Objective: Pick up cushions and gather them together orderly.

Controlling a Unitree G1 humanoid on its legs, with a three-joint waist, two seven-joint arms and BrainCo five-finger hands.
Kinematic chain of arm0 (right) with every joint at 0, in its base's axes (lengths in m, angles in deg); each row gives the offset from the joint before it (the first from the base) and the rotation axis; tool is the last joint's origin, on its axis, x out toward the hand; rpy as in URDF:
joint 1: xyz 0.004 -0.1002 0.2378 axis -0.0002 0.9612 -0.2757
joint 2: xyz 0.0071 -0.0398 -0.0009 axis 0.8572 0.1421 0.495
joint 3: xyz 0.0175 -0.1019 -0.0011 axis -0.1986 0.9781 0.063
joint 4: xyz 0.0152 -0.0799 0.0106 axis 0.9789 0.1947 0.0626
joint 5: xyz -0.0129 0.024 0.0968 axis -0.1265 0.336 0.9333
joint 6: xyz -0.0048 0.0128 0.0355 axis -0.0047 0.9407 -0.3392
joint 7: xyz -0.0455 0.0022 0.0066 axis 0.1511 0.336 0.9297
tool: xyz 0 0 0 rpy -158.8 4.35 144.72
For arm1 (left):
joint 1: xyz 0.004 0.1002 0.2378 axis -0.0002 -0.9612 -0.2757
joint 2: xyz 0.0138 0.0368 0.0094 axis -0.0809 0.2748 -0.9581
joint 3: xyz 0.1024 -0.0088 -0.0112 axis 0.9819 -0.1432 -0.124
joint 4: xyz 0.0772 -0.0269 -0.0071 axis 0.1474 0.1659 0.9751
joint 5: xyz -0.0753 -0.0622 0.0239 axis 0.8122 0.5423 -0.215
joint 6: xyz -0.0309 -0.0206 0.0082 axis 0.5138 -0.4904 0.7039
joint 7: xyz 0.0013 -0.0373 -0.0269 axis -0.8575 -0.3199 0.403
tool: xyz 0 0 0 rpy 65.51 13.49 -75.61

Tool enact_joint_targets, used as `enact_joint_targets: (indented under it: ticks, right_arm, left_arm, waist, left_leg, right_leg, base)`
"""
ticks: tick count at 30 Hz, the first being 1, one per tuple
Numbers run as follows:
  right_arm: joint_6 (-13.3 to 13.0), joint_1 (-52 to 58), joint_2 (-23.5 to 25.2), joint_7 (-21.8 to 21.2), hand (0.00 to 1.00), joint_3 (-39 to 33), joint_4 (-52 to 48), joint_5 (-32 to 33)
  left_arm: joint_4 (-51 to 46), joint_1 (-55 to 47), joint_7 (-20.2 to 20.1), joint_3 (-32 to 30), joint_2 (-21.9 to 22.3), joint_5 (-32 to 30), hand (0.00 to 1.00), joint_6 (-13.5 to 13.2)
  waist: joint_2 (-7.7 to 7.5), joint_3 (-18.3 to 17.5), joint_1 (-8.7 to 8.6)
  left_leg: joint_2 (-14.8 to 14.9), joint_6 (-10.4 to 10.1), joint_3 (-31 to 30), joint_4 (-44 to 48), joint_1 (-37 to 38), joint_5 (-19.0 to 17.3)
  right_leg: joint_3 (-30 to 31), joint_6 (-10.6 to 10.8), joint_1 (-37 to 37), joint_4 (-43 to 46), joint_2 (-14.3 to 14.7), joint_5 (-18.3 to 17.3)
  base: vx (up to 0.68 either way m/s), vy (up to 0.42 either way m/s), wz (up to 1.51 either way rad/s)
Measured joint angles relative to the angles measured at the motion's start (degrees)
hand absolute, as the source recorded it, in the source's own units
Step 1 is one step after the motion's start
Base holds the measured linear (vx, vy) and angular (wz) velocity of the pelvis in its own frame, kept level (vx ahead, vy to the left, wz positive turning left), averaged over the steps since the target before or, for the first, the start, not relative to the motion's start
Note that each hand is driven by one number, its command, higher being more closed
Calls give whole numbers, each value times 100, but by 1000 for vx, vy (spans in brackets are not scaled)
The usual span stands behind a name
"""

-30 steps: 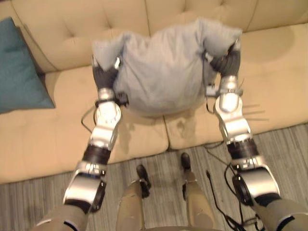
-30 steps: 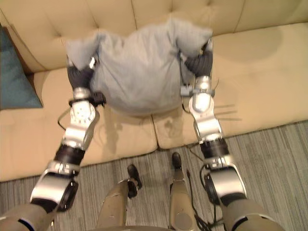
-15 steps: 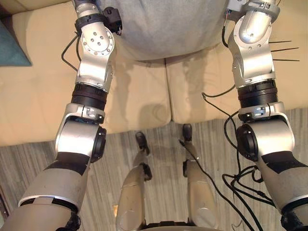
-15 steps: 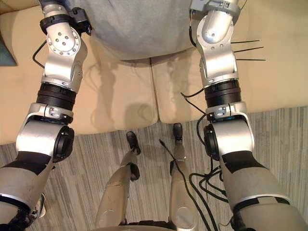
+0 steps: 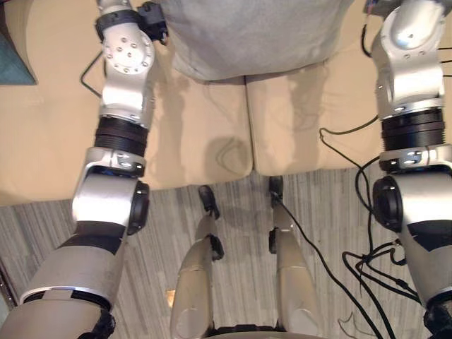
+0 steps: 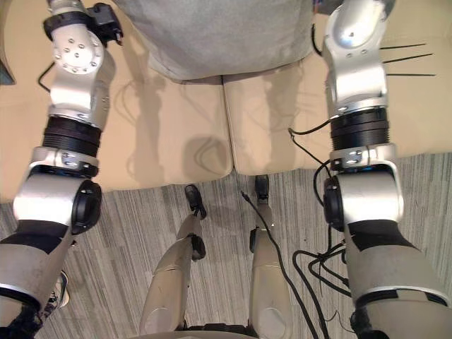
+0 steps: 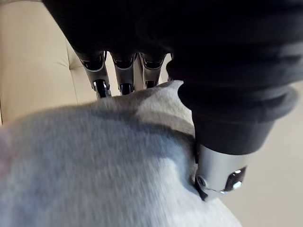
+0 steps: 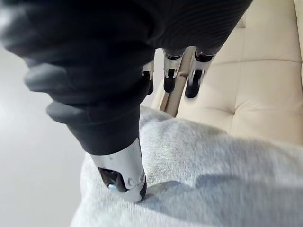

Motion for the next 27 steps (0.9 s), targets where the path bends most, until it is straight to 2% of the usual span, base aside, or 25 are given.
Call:
enact_joint_targets:
  ticks: [4, 6, 10, 14, 16, 18, 21, 23, 24, 25, 27]
  right_arm:
    - [-3, 6, -577, -234, 0, -97, -163, 541]
    - [-24, 82, -680, -256, 0, -153, -254, 748]
    - [-117, 1051, -902, -482, 0, -172, -741, 1139]
    - [-136, 2501, -914, -1007, 0, -117, -1244, 1193]
    - [-140, 3447, -718, -1211, 0, -257, -1458, 1204]
    - [-137, 4733, -144, -1394, 0, -548, -1750, 1183]
    - [-135, 6025, 596, -1583, 0, -635, -1970, 1118]
    - [-140, 6786, 1053, -1739, 0, -733, -2049, 926]
    - [-139, 7417, 1383, -1851, 0, -772, -2002, 701]
    - [-137, 7837, 1571, -1925, 0, -778, -1921, 493]
    - [-136, 8438, 1888, -2060, 0, -787, -1536, 72]
  left_arm:
    - [-33, -255, -243, -483, -602, 227, 0, 21]
    - [-97, -568, -257, -721, -709, 334, 0, 17]
    - [-218, -1345, -383, -894, -713, 474, 0, 20]
    - [-964, -2632, -653, -901, -637, 438, 0, 7]
    - [-1204, -3302, -775, -898, -362, 425, 0, -7]
    - [-1446, -4351, -922, -885, 290, 346, 0, -21]
    - [-1571, -5640, -1159, -686, 1068, 303, 0, -16]
    - [-1566, -6387, -1353, -528, 1481, 174, 0, 11]
    - [-1557, -6949, -1516, -332, 1682, 35, 0, 21]
    - [-1517, -7313, -1643, -236, 1793, -76, 0, 19]
    - [-1310, -7858, -1846, -216, 1935, -250, 0, 14]
  waist:
    - [2, -2, -37]
    - [4, -5, -67]
    - [7, -11, -74]
    - [9, -14, -34]
    - [16, -19, -44]
    - [44, -39, -82]
    - [46, -47, -80]
    - [79, -261, -60]
    - [87, -478, -14]
    - [101, -629, 49]
    - [129, -912, 58]
  left_leg:
    - [0, 1, 9, 102, 79, -1]
    - [1, 3, 15, 151, 143, -4]
    - [134, -14, 311, -27, 493, -64]
    - [207, -67, 426, -69, 756, -11]
    - [217, -51, 427, -69, 901, 6]
    - [201, -53, 420, -70, 1103, -1]
    - [204, -109, 432, -51, 1436, -119]
    - [224, -120, 442, 14, 1530, -265]
    - [223, -131, 456, 50, 1653, -347]
    - [223, -146, 468, 64, 1791, -409]
    - [223, -171, 393, 122, 2065, -520]
  right_leg:
    - [13, -10, 59, 135, 11, -14]
    - [11, -44, 151, 135, 6, -62]
    - [-32, -91, 444, 126, 56, -238]
    - [-13, -93, 654, 123, 124, -263]
    - [-33, -84, 809, 123, 128, -302]
    - [-81, -75, 1028, 130, 111, -405]
    - [-92, -70, 1350, 173, 128, -565]
    - [-98, -60, 1381, 359, 147, -755]
    - [-100, -52, 1449, 492, 145, -890]
    - [-96, -46, 1547, 564, 146, -986]
    - [-163, -35, 1831, 693, 126, -1186]
  base:
    - [-62, -16, -1]
    - [-76, -46, 3]
    - [-53, -51, 5]
    - [-11, -65, -9]
    - [39, -55, 0]
    - [69, -55, 6]
    - [89, -65, -1]
    - [77, -50, -2]
    - [101, -35, -3]
    - [108, -28, -5]
    - [134, -15, 9]
